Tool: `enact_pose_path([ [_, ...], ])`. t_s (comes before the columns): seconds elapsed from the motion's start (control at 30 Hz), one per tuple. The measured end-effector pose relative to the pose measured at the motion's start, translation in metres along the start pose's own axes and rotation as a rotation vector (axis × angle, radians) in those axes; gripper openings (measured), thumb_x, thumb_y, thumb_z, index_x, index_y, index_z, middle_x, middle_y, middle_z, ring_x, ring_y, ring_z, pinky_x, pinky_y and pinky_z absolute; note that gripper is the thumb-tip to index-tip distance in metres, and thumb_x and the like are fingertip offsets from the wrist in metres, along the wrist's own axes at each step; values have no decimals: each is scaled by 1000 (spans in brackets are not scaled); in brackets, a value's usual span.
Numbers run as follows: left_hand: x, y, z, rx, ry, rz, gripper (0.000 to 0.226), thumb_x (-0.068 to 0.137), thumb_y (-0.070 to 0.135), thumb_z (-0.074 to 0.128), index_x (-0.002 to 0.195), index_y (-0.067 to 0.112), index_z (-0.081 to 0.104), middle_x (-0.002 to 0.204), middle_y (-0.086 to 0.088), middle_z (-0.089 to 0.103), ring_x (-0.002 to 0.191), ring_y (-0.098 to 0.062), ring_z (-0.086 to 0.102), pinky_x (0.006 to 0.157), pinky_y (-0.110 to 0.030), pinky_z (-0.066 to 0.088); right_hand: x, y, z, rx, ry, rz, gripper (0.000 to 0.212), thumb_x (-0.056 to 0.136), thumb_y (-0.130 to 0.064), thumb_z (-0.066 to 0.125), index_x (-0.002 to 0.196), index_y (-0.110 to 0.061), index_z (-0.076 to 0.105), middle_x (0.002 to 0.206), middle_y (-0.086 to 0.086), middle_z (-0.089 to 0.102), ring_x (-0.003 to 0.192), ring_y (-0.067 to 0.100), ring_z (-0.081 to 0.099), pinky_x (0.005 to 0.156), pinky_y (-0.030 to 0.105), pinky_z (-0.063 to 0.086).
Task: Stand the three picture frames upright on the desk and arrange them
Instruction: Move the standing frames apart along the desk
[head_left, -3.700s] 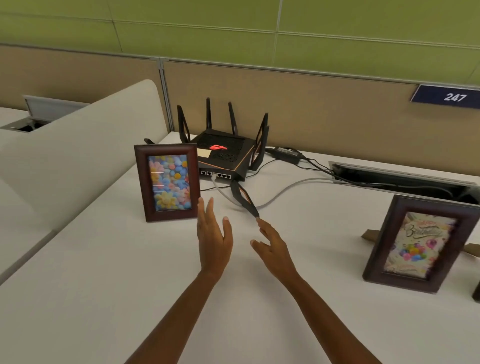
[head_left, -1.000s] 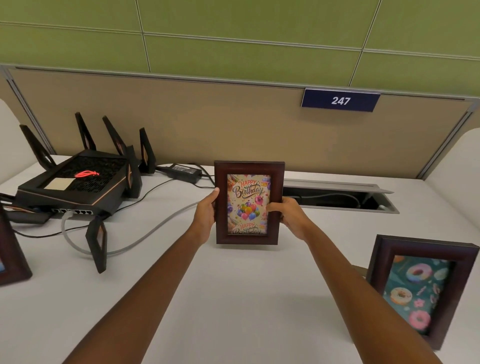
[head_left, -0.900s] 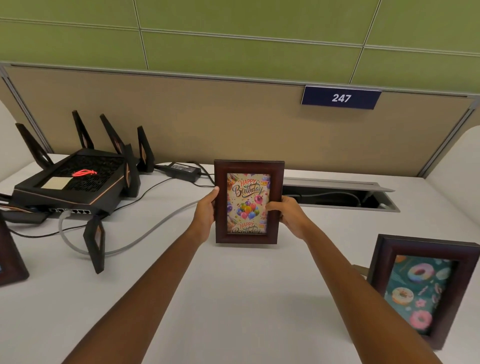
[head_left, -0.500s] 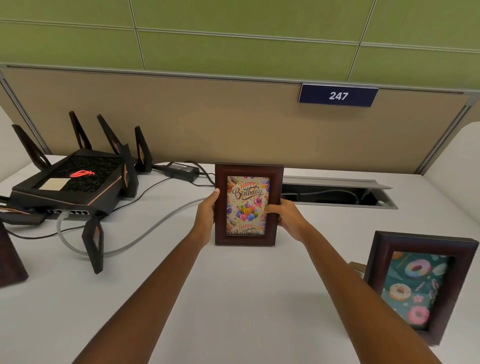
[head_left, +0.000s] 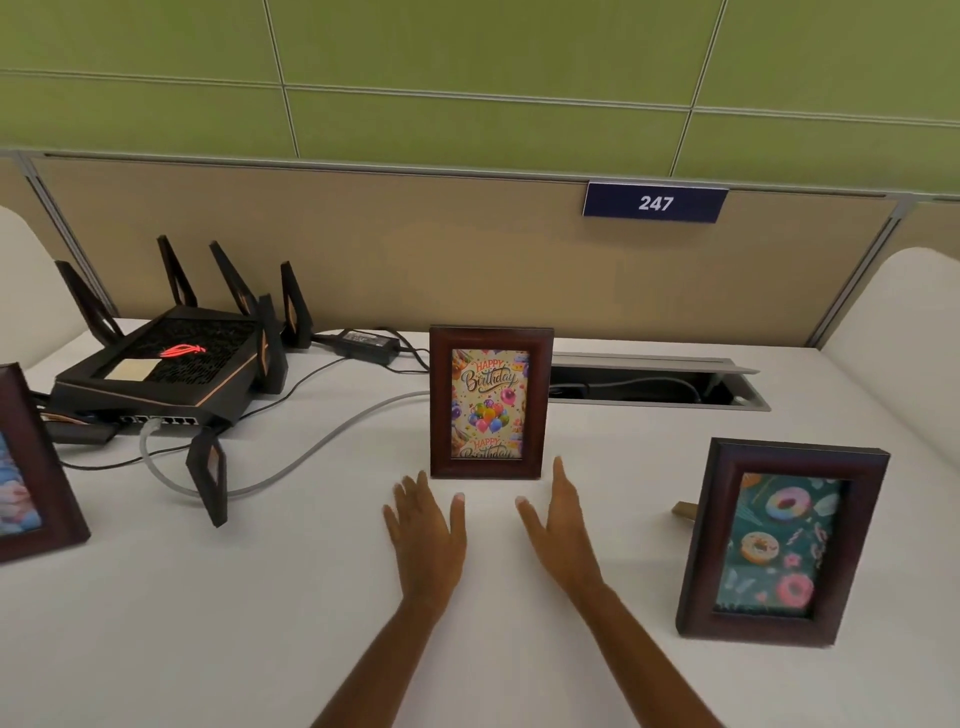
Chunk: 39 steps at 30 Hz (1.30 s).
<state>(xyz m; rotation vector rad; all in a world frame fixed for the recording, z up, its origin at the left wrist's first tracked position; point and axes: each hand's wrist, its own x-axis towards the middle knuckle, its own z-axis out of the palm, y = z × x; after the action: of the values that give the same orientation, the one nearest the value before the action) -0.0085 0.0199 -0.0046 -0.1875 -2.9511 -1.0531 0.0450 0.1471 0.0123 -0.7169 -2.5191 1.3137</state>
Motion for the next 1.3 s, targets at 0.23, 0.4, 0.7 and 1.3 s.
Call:
enact_pose_path([
  [0.23,-62,4,-1,76,-66,139,127,43,73,-40,144,14,11,156,-12,8,145,-25,3,118,-38,-1,-71,26,2,-243,-59,-70,60,95,-36,34,144,-19,4,157,-1,4,144,13,4,116,27,7],
  [0.4,-89,14,1,67,-150,142,94,70,66,-17,144,15,12,156,-12,6,145,-24,1,118,-37,-2,-96,34,-17,-147,-51,-78,56,95,-31,37,143,-18,11,155,0,14,143,15,13,115,27,12],
  [0.7,-116,60,15,-24,-224,222,56,96,38,28,144,17,10,157,-11,0,145,-23,-3,117,-37,-4,-126,49,-77,-2,79,-166,48,93,-25,45,138,-19,29,147,-1,34,134,12,33,106,19,24],
  [1.3,-132,159,30,-452,-517,139,60,95,36,35,144,13,9,151,-15,27,136,-30,32,109,-40,31,-111,97,-213,126,598,-2,49,89,-8,52,135,-5,33,137,21,42,126,30,42,102,41,40],
])
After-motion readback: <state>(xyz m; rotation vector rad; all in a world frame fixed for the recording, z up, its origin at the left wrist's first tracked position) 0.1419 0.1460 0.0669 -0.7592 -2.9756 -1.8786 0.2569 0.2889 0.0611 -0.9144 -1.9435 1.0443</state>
